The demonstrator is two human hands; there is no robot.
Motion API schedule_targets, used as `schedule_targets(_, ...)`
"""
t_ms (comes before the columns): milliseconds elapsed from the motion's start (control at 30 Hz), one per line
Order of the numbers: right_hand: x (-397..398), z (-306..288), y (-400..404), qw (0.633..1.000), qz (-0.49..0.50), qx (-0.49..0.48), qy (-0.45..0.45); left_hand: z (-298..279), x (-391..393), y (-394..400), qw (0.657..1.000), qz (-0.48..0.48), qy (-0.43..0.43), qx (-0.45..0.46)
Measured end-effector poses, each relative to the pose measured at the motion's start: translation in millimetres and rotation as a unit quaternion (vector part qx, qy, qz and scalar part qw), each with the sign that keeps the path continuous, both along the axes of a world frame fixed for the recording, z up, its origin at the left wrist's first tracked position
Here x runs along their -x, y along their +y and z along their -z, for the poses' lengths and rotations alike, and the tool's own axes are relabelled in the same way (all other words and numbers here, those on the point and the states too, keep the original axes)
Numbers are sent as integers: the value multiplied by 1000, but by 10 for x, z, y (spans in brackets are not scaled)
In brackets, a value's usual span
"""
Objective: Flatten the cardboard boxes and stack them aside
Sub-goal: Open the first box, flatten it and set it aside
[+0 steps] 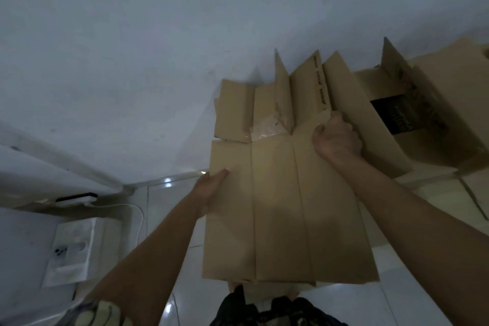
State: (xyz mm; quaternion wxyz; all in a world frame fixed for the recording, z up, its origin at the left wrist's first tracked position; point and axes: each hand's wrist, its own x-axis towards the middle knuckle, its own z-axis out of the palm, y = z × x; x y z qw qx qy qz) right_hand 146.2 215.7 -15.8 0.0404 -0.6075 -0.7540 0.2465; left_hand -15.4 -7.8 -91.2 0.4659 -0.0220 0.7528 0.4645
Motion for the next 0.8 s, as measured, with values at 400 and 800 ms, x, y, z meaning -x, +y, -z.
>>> schedule_targets(400, 151, 450, -84, 978, 8, 154, 142, 275, 337, -354, 989, -61, 98, 94)
schedule_targets(800, 556, 1026, -858, 986, -4, 168, -13, 290, 679, -688, 958, 5, 215, 191)
